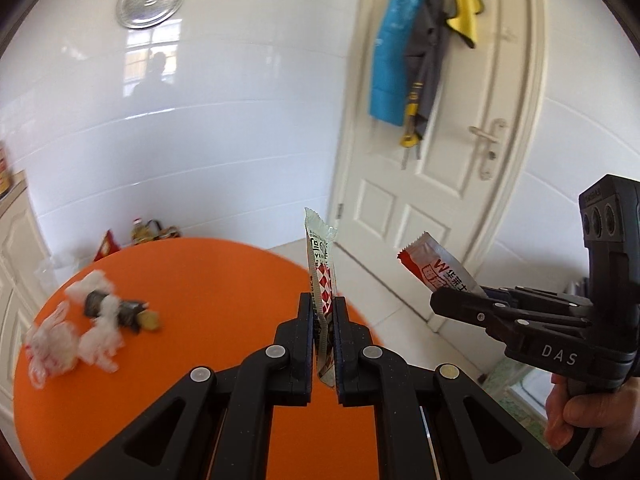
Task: Collect trash
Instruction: 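Lift both held wrappers and turn toward the blue bin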
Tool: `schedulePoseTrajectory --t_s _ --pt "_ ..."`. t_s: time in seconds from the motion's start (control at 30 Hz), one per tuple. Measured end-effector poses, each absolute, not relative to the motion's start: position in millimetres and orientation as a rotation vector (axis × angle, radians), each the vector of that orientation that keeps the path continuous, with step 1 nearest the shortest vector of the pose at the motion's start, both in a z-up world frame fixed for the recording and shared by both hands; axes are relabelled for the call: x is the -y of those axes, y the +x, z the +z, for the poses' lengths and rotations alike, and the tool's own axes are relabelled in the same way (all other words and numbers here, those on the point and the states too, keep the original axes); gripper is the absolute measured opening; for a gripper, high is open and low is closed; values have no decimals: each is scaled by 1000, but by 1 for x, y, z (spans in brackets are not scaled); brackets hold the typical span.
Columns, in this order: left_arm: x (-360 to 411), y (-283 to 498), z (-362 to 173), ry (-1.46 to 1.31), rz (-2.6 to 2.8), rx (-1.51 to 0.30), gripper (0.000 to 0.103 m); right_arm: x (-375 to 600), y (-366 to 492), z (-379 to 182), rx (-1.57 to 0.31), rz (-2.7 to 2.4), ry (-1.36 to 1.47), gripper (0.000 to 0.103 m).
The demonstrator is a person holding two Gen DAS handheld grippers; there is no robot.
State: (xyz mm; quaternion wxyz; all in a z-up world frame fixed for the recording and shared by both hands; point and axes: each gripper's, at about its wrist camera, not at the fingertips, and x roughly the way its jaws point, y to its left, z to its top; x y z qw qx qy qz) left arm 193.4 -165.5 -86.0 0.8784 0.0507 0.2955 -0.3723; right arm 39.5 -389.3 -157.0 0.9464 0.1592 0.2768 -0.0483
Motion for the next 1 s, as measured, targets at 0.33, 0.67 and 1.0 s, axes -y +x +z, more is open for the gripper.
schedulePoseTrajectory --t_s 0.33,0.67,1.0 --pt "279 171 -101 200 -1030 -676 4 479 -53 -164 -530 -355 420 22" --pt "359 171 -165 309 -1143 -885 4 566 -94 -233 -617 -503 578 22" --pt "455 220 -220 408 -1152 -1096 5 617 -82 -321 -756 -573 736 22"
